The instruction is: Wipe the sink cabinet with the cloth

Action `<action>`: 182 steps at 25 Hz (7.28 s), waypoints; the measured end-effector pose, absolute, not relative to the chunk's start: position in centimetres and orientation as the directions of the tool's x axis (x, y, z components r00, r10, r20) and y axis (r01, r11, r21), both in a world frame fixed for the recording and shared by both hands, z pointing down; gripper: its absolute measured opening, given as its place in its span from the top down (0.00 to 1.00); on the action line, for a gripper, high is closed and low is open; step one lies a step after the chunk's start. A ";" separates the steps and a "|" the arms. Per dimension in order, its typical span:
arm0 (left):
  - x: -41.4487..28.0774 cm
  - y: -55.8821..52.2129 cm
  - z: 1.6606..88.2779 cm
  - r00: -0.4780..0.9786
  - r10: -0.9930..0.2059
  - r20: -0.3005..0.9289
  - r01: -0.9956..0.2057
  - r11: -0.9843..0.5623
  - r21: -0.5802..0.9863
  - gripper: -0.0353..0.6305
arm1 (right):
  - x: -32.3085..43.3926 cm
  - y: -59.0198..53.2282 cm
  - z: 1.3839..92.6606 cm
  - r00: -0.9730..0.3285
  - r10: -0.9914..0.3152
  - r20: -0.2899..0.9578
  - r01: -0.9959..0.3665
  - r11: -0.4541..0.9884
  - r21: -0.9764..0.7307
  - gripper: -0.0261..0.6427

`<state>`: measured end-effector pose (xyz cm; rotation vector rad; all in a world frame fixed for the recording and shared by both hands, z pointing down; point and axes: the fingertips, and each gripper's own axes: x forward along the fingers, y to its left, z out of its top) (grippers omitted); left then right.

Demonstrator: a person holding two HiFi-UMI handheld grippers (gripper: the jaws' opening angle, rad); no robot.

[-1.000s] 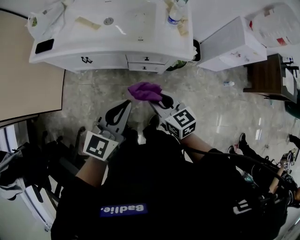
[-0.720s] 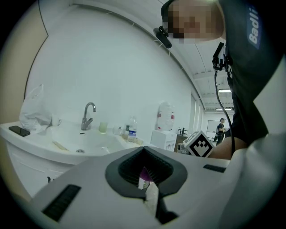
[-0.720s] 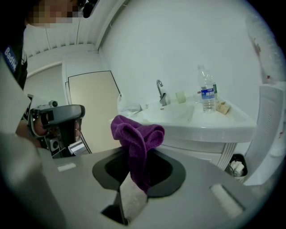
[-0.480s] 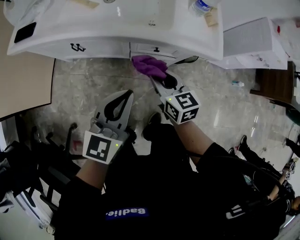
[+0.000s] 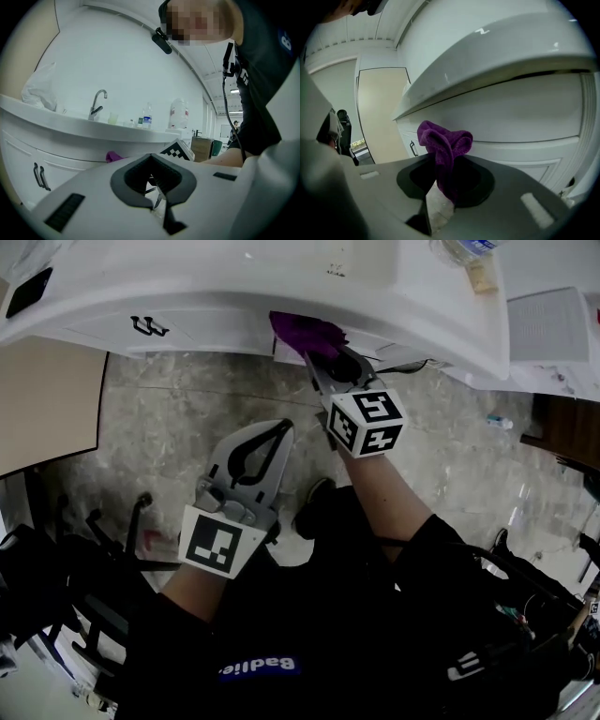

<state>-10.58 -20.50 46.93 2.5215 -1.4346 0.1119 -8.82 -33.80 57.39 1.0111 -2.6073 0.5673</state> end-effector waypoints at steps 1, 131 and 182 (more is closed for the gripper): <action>-10.6 -20.8 47.9 0.516 -0.837 0.182 -0.855 -0.491 0.166 0.94 | -9.0 -34.3 57.9 -0.713 -0.582 0.390 -0.691 0.679 -0.250 0.83; -5.2 -18.1 65.5 0.637 -0.766 0.085 -0.770 -0.625 0.132 0.94 | 8.4 -38.1 63.0 -0.580 -0.808 0.104 -0.812 0.563 -0.157 0.83; -3.0 -18.4 68.2 0.672 -0.731 0.121 -0.740 -0.653 0.162 0.94 | 13.2 -38.5 76.0 -0.530 -0.778 0.338 -0.848 0.480 -0.224 0.83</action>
